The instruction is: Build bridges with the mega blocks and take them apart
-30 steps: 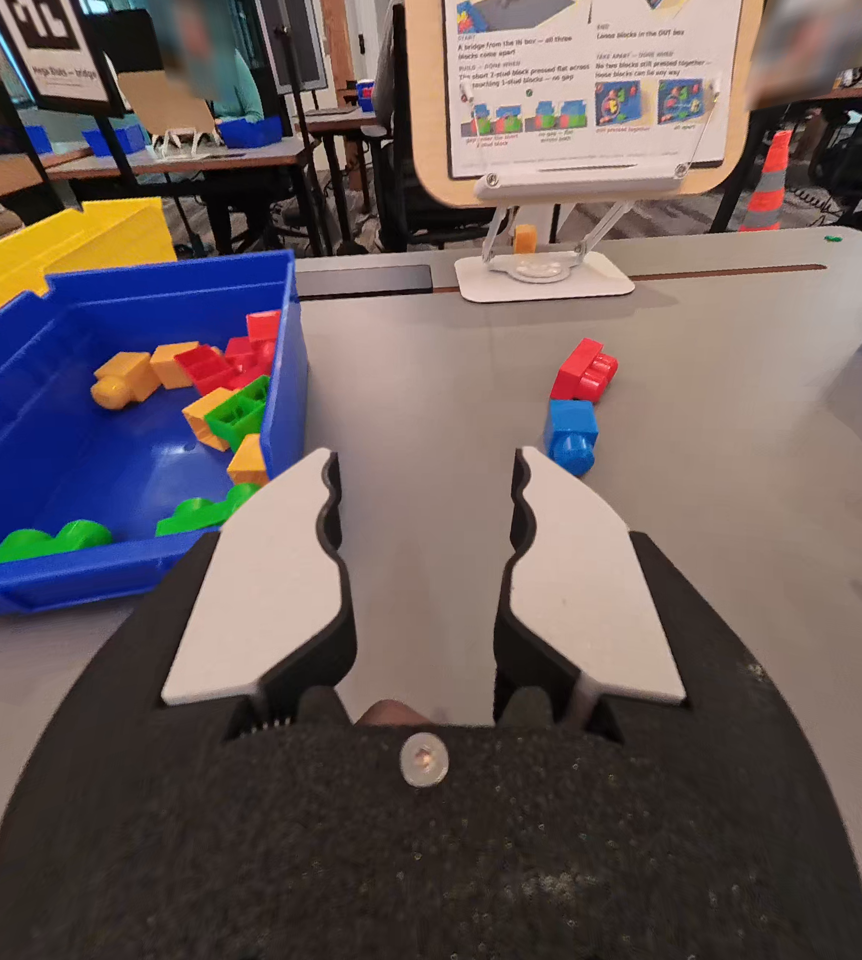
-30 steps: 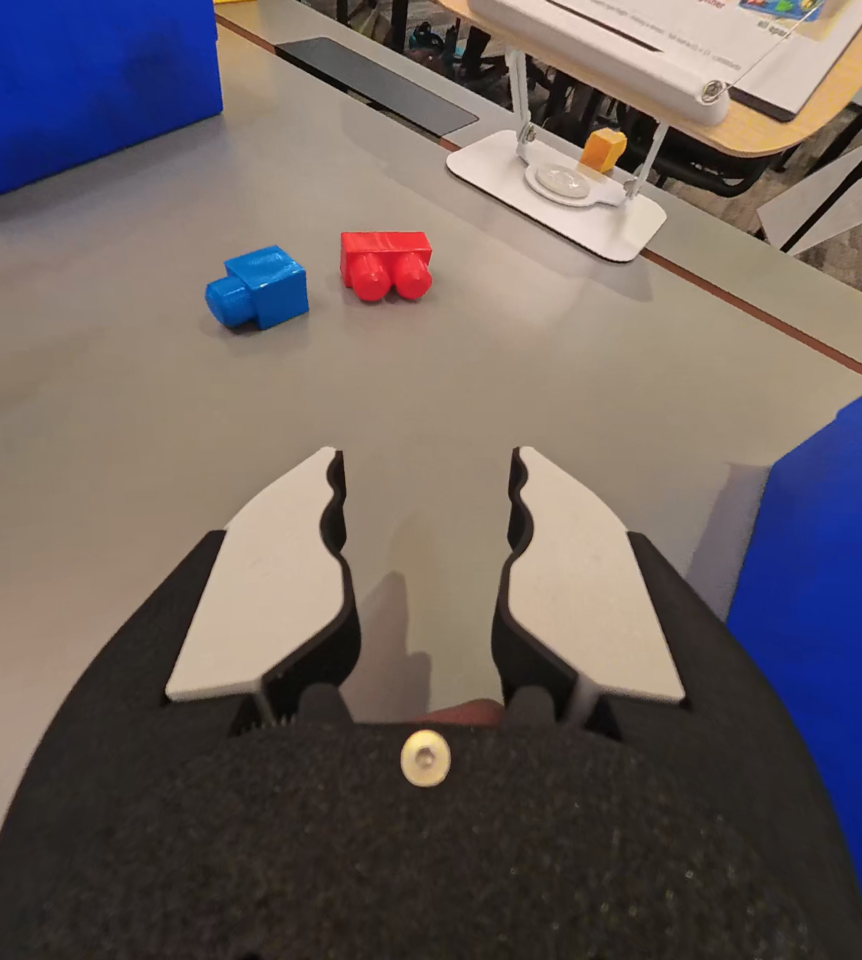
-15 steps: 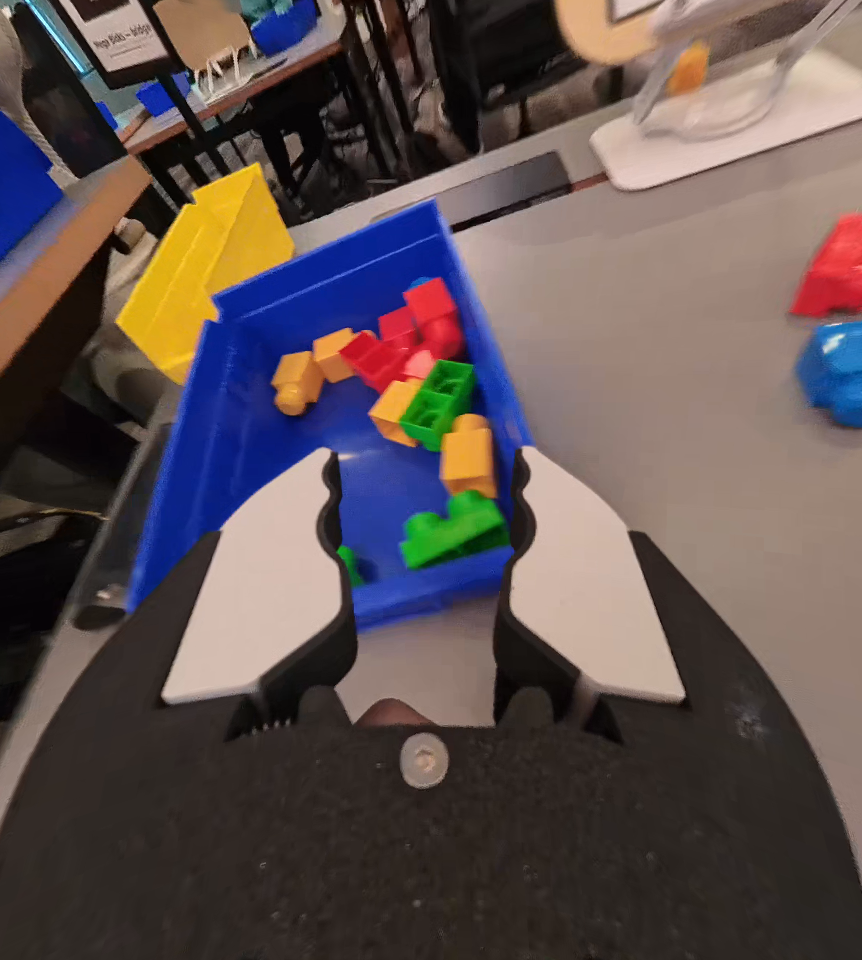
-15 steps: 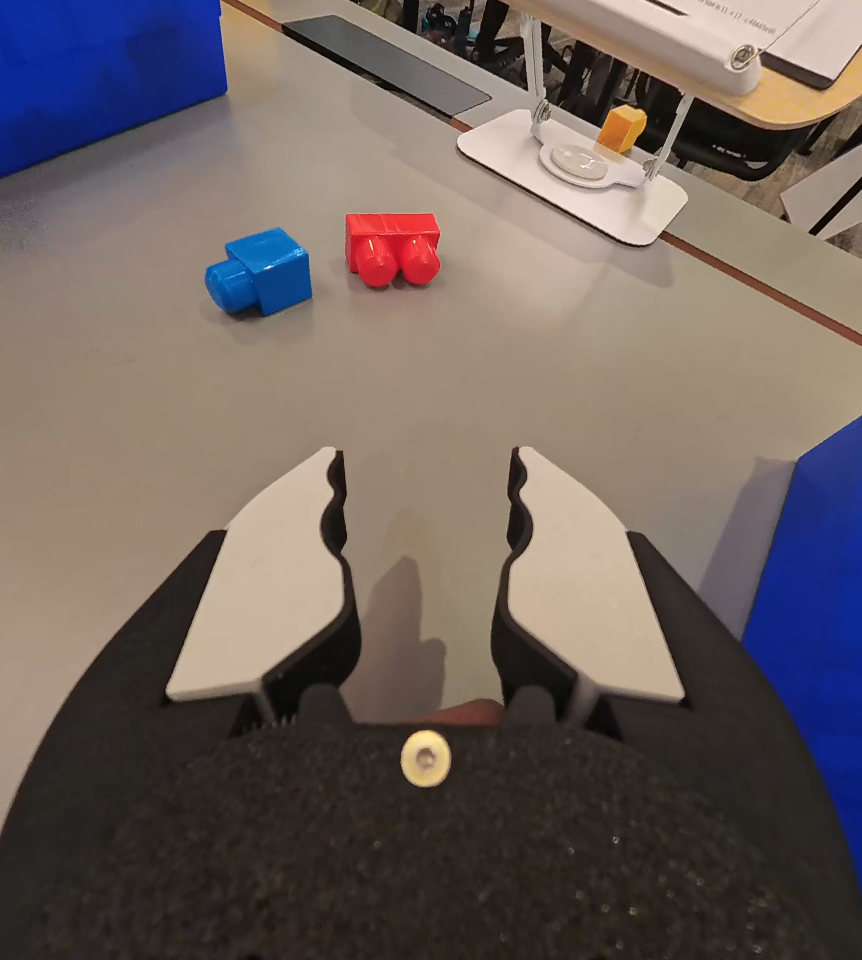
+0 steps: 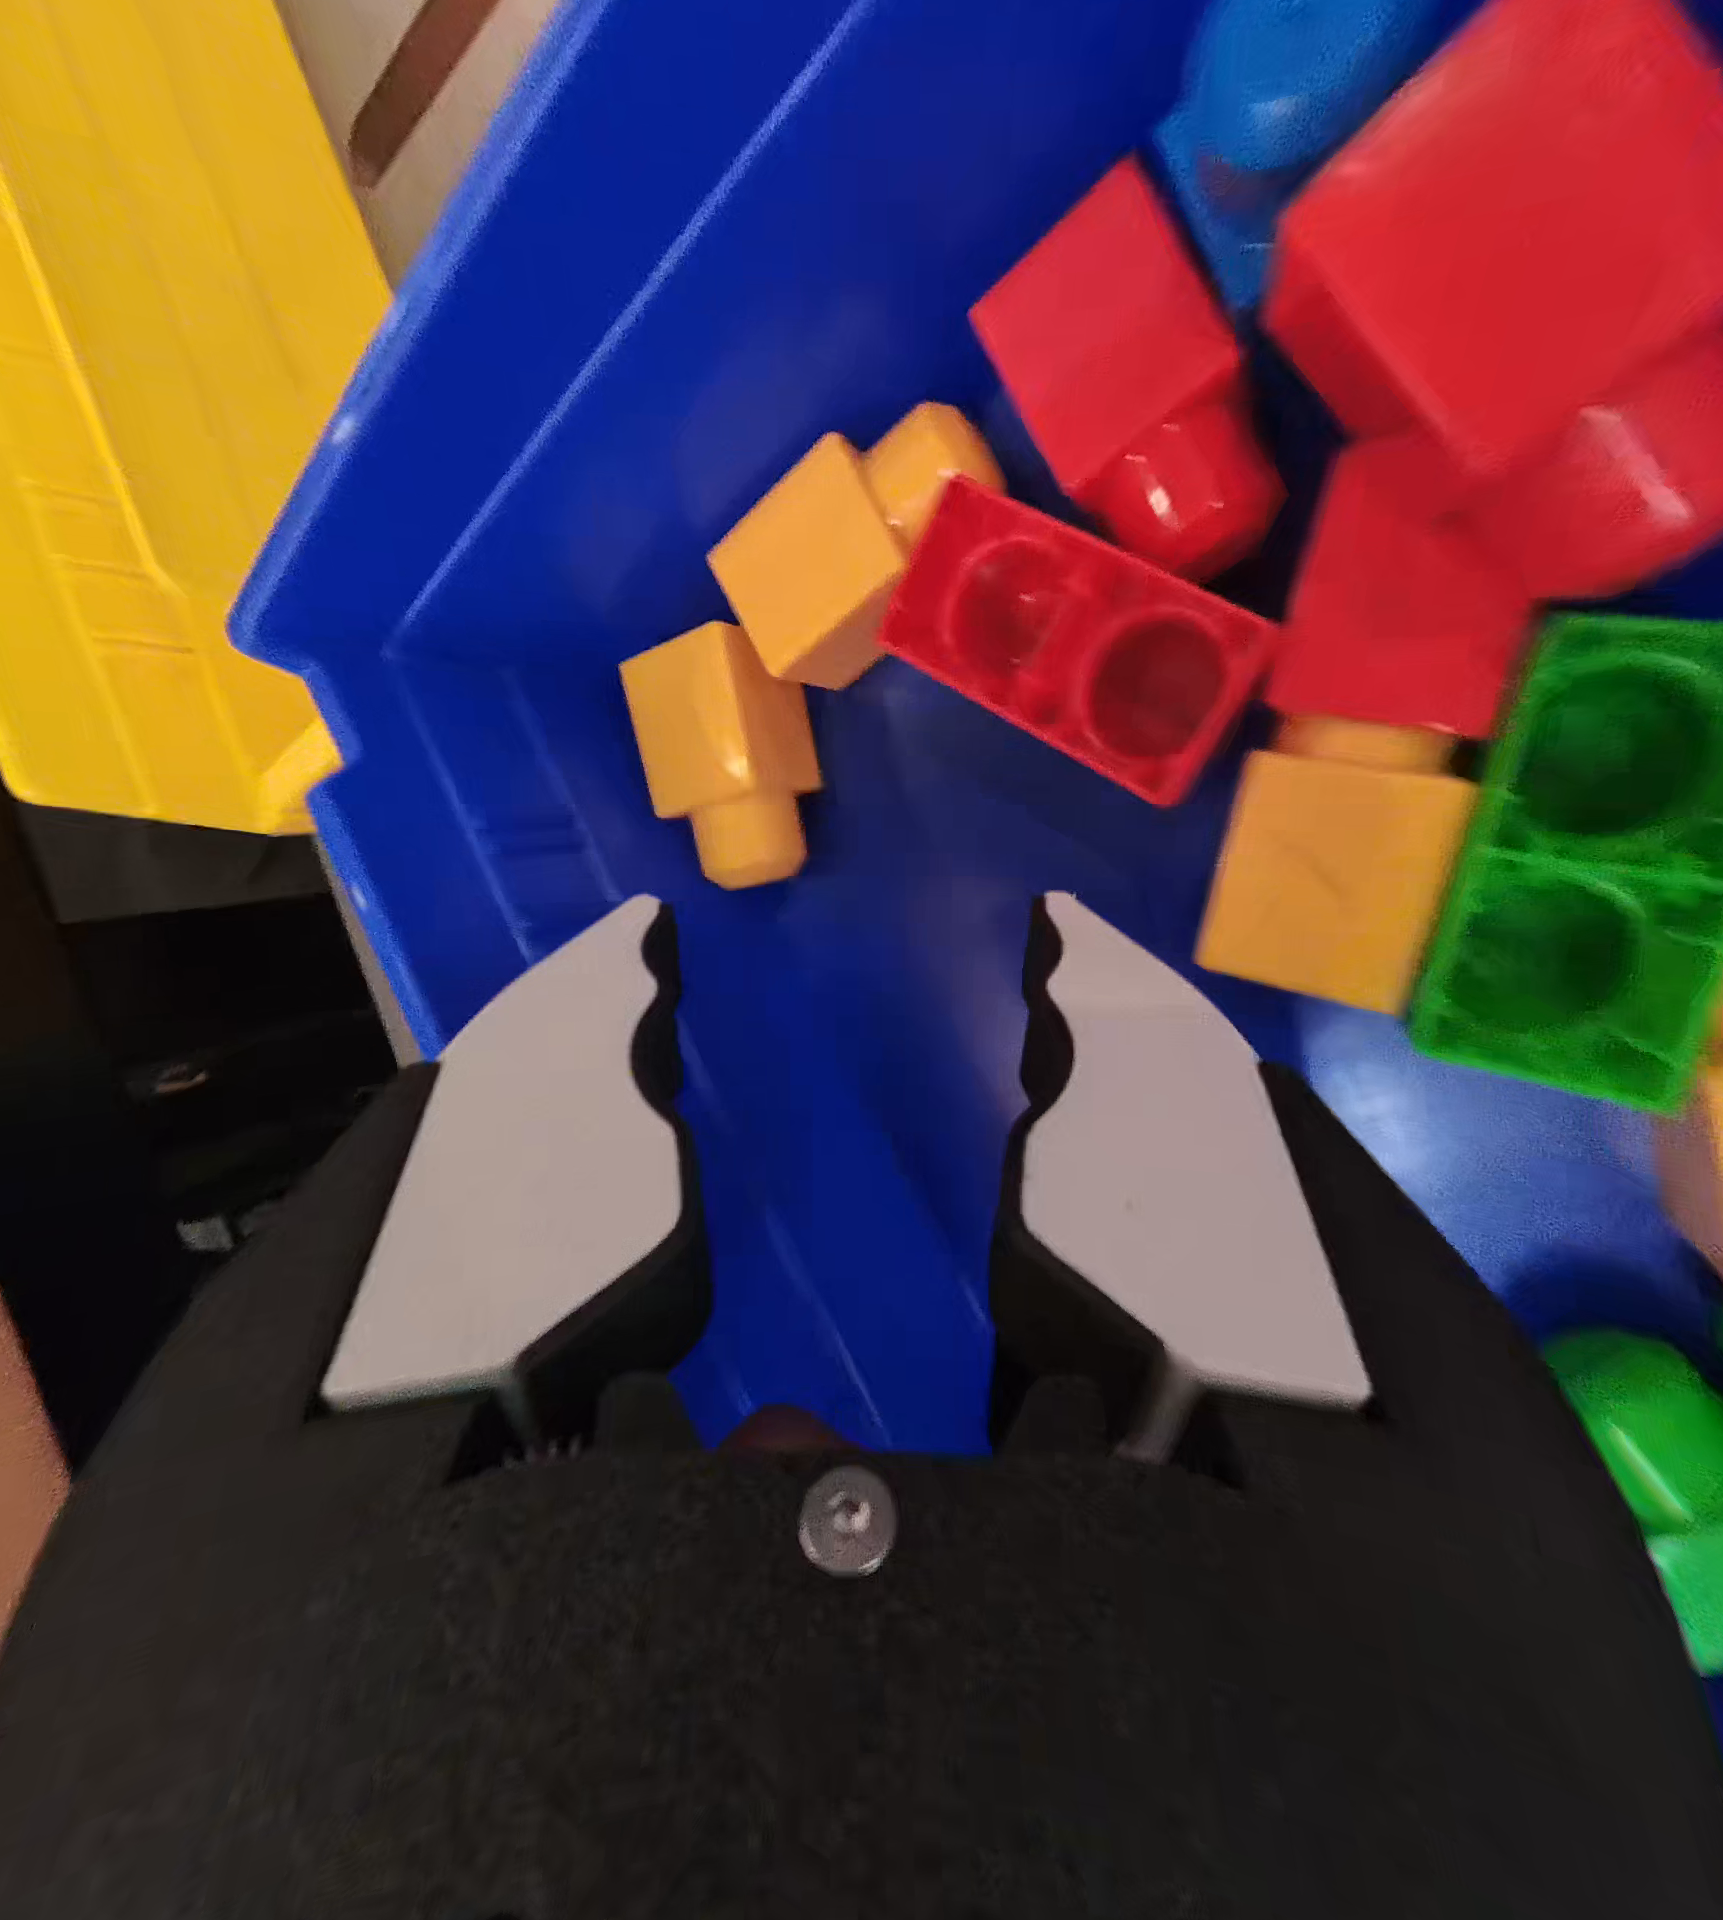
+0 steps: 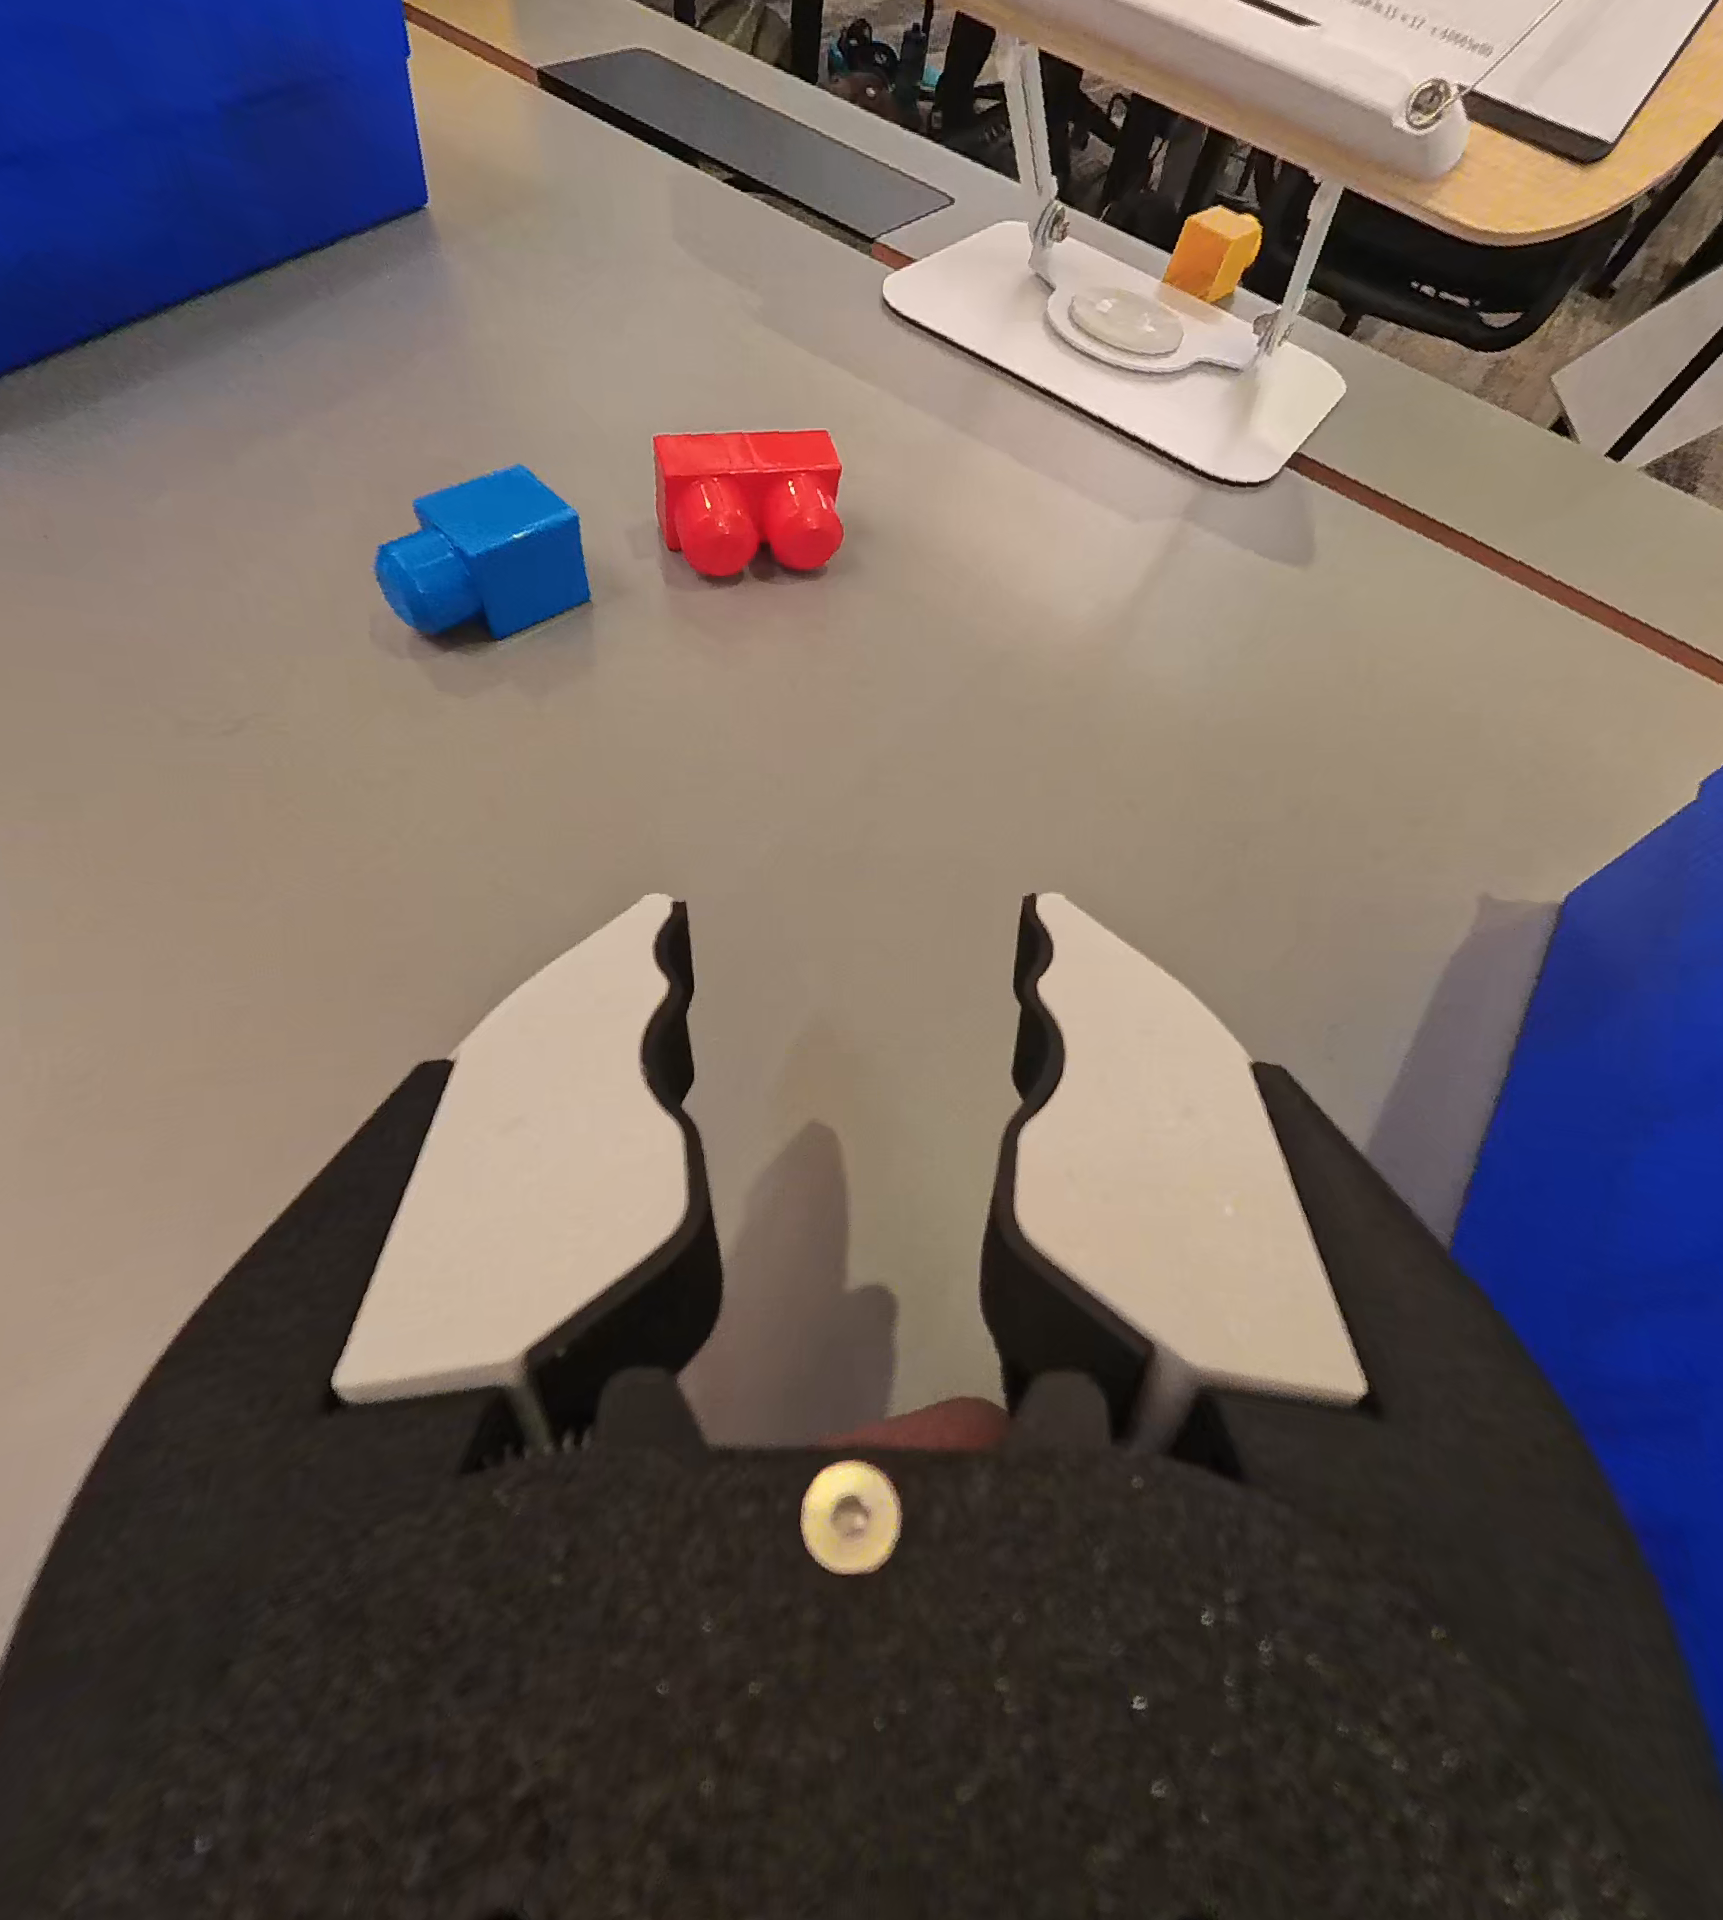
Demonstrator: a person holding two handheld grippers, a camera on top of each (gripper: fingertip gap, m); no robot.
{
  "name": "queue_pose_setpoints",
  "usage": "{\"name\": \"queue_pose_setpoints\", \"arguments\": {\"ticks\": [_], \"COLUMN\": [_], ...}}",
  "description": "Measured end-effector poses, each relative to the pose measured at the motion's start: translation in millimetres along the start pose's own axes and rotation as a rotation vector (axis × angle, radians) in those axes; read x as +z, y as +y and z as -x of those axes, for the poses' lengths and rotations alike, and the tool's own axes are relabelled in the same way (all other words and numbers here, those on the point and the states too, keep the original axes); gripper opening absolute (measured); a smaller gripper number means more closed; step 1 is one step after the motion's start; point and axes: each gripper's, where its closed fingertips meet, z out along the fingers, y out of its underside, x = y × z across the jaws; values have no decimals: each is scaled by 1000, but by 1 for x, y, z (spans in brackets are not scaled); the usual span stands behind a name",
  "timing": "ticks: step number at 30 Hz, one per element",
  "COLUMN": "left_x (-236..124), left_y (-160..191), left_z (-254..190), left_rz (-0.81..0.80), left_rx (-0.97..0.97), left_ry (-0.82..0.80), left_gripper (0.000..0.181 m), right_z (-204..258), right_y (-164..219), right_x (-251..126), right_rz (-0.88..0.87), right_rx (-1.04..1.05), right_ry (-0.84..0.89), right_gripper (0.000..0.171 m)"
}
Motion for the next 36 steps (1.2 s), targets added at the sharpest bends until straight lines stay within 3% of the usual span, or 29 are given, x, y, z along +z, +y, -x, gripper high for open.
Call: {"name": "queue_pose_setpoints", "arguments": {"ticks": [6,11,17,21,24,31,36], "left_x": [35,54,66,71,74,72,65], "left_y": [-4,-10,-8,-8,-6,-8,-14], "left_z": [27,26,33,36,35,36,35], "left_rz": [121,171,248,220,213,185,105], "left_rx": [-27,-6,49,102,115,70,44], "left_ry": [-33,-21,-113,-193,-228,-198,-190], "left_gripper": [59,61,61,58,42,37,17], "right_z": [-5,-9,-15,-17,-17,-16,-16], "right_y": [1,2,2,2,3,2,1], "right_x": [-1,-2,-4,-4,-4,-5,-5], "right_rz": [-1,-3,-5,-4,-3,-4,-5], "right_rx": [9,10,11,12,19,12,11], "right_ry": [3,8,18,20,16,17,20], "right_gripper": [59,59,59,59,59,58,58]}}
